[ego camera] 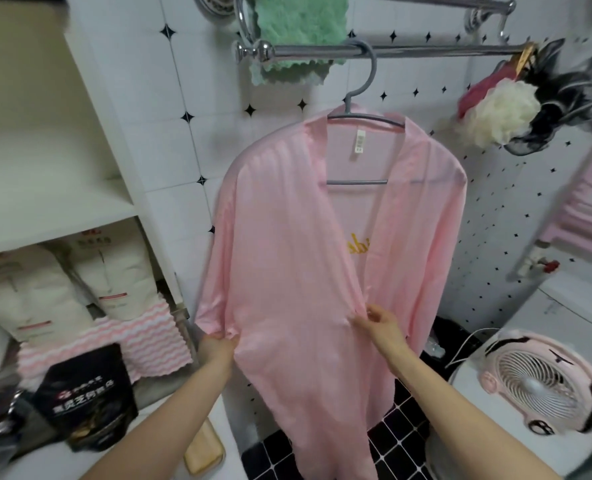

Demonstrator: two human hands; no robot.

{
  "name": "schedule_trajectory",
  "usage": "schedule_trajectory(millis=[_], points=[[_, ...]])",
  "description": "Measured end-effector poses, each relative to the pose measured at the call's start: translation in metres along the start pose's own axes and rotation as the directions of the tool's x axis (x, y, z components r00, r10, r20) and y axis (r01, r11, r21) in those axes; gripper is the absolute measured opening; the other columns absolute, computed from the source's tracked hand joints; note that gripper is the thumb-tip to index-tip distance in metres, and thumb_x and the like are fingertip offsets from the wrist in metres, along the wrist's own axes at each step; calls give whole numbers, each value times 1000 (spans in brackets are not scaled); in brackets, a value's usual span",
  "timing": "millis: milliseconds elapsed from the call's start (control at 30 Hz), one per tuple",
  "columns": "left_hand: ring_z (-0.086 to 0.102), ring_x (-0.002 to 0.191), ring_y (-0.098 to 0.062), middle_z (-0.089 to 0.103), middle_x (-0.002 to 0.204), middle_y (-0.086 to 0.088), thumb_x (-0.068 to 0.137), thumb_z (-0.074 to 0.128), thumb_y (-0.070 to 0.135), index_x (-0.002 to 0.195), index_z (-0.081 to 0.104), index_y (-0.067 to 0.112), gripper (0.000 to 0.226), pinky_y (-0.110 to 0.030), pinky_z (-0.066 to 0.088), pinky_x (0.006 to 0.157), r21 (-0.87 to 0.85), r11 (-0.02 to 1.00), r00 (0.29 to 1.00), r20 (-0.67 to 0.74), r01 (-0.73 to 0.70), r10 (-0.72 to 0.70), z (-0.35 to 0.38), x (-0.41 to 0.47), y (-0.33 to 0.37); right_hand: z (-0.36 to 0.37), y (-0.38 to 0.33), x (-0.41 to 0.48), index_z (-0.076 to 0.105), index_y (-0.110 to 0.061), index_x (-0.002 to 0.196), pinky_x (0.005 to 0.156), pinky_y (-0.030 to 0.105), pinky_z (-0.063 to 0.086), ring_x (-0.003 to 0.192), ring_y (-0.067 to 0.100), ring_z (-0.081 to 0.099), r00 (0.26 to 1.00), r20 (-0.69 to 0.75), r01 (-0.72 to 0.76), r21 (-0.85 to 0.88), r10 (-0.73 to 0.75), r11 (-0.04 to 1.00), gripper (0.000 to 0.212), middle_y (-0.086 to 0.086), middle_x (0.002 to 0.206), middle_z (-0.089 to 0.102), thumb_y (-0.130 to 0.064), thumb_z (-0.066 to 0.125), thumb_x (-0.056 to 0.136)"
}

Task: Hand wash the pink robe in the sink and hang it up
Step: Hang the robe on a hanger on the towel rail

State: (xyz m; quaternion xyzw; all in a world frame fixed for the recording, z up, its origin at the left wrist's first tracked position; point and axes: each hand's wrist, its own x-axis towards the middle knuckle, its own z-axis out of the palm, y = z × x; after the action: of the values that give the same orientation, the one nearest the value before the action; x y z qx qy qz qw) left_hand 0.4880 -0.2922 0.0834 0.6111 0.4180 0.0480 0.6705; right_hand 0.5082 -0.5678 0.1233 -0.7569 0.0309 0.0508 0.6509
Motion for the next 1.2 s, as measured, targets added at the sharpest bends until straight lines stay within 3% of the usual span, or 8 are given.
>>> schedule_trajectory(millis=[133, 233, 433, 633, 767, 900, 1033, 1200], points=[[47, 32, -13, 53, 40, -6, 88, 61, 2, 81, 57, 2, 9, -16, 37, 39, -6, 983, 981, 72, 183, -182, -11, 2, -4, -7, -1, -2, 71, -12, 83, 67, 29, 47, 76, 20, 59, 934, 325, -115, -121, 149, 986, 8, 6, 79, 67, -17, 76, 79], [52, 66, -25, 60, 80, -22, 93, 55, 4, 107, 57, -12, 22, -25, 46, 56, 8, 998, 997, 46, 67, -68, -13, 10, -3, -13, 0, 1, 67, -16, 74, 66, 30, 42, 73, 19, 57, 999, -23, -34, -242, 30, 970, 9, 3, 74, 64, -15, 73, 81], [46, 63, -22, 42, 71, -6, 97, 40, 7, 75, 46, 6, 22, -30, 43, 69, -5, 999, 998, -46, 42, -43, -12, 13, 15, -7, -4, -8, 65, -14, 104, 63, 21, 41, 76, 14, 53, 990, 143, 57, -503, 19, 863, 23, 1, 85, 64, -11, 67, 82], [53, 97, -27, 58, 108, -19, 93, 47, 10, 114, 56, -4, 26, -37, 45, 89, 181, 976, 992, 55, -120, 112, 8, -34, 56, -36, -27, -1, 60, -19, 125, 77, 24, 47, 95, 15, 63, 952, 242, 70, -770, 189, 634, 40, 2, 117, 65, -17, 63, 85], [55, 108, -27, 62, 114, -9, 90, 49, 5, 113, 60, 8, 25, -31, 40, 91, 244, 488, 522, 99, -838, 847, 33, -83, 146, -62, -117, 16, 64, -18, 113, 85, 30, 45, 98, 18, 57, 775, -410, 294, -441, -481, 848, 31, -1, 113, 63, -7, 53, 87], [41, 122, -26, 49, 134, -10, 91, 47, 17, 133, 49, 12, 42, -32, 29, 103, 314, 35, 117, 248, -949, 962, 61, -82, 243, -96, -185, 38, 58, -19, 127, 97, 26, 28, 119, 25, 45, 501, -544, 360, -577, -673, 734, 34, 7, 128, 54, -18, 52, 94], [40, 125, -32, 46, 138, -11, 99, 39, 27, 140, 42, 20, 41, -39, 30, 106, 390, 85, 261, 424, -917, 867, 74, -57, 273, -108, -196, 57, 45, -28, 140, 102, 28, 28, 132, 17, 40, 756, -230, 431, -529, -612, 731, 40, -2, 143, 46, -27, 43, 101], [39, 124, -28, 47, 134, -6, 86, 28, 49, 136, 44, 25, 58, -41, 30, 105, 372, 175, 339, 439, -911, 832, 68, -51, 265, -104, -199, 63, 42, -31, 142, 89, 28, 31, 123, 23, 47, 760, -187, 402, -618, -623, 676, 45, 4, 135, 51, -37, 39, 98]])
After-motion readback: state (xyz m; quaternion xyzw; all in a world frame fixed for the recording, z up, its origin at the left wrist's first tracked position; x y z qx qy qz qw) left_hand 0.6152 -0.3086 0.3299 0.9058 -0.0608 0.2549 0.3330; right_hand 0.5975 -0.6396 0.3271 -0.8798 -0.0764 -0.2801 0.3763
